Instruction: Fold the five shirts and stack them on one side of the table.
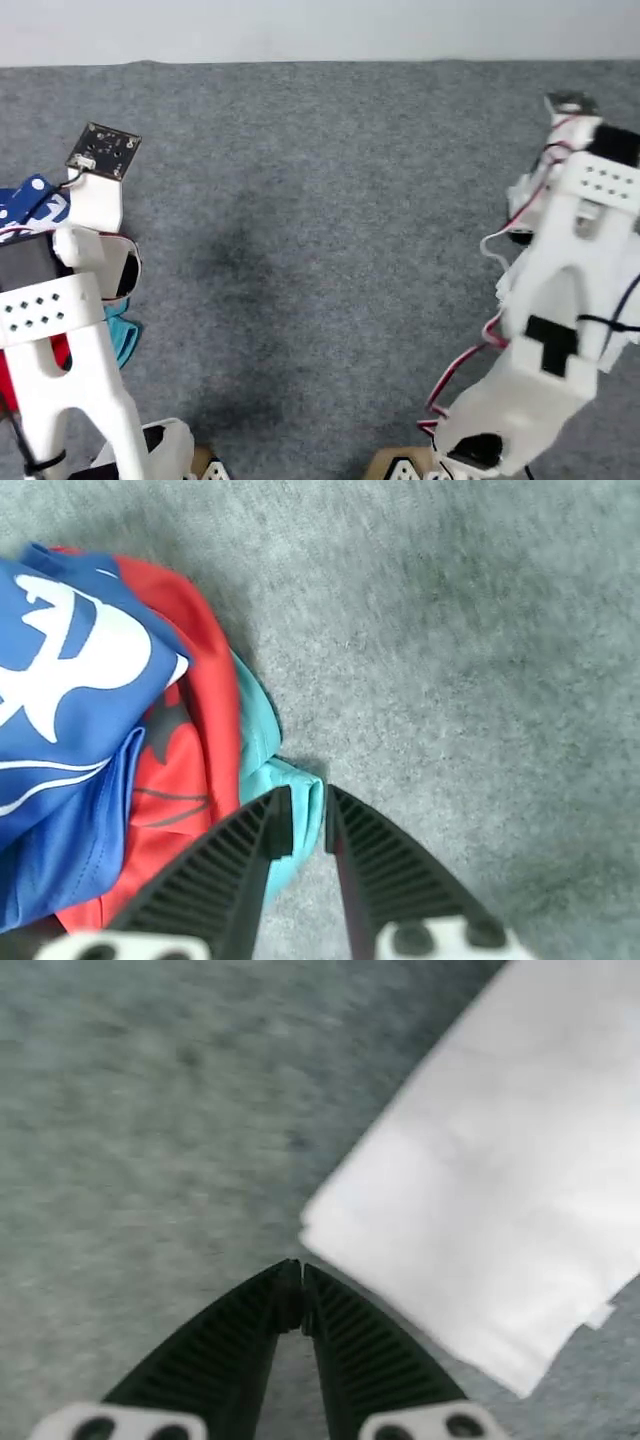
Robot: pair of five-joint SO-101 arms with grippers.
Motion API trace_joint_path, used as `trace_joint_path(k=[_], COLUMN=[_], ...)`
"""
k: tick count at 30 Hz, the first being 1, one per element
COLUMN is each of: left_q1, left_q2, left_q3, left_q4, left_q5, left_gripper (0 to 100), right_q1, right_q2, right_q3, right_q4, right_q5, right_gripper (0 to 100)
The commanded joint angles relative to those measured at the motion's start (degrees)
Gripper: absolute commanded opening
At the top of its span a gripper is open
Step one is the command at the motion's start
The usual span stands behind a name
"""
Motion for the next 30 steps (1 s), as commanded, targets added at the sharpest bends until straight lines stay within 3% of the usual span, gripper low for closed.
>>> trace_joint_path(k=[1,7,16,22,30], left_q1=[0.0,0.0,-0.1,-1.7,-1.8], left_q2=[-1.7,-1.7,-2.2,-13.6,-28.7], left_q3=[-1.6,-1.6,-1.8,0.5,14.7], left_q4=[1.4,1.4,2.4,2.3,-2.5], left_q5=[0.5,0.5,0.9,3.3,3.3], left_gripper=[7,7,4,1,1], right_q1=[-6.5,-14.2,-15.6,-17.5,-19.8], right_q2=[-10.9,-17.7,-20.4,-32.0,-46.5], right_q3=[5.6,14.3,14.9,17.7,33.1], right_q4=[2.4,2.3,2.5,2.5,2.3], right_q5=[-3.8,-4.5,0.0,3.7,4.8], right_gripper=[1.4,1.1,0.9,0.9,0.9])
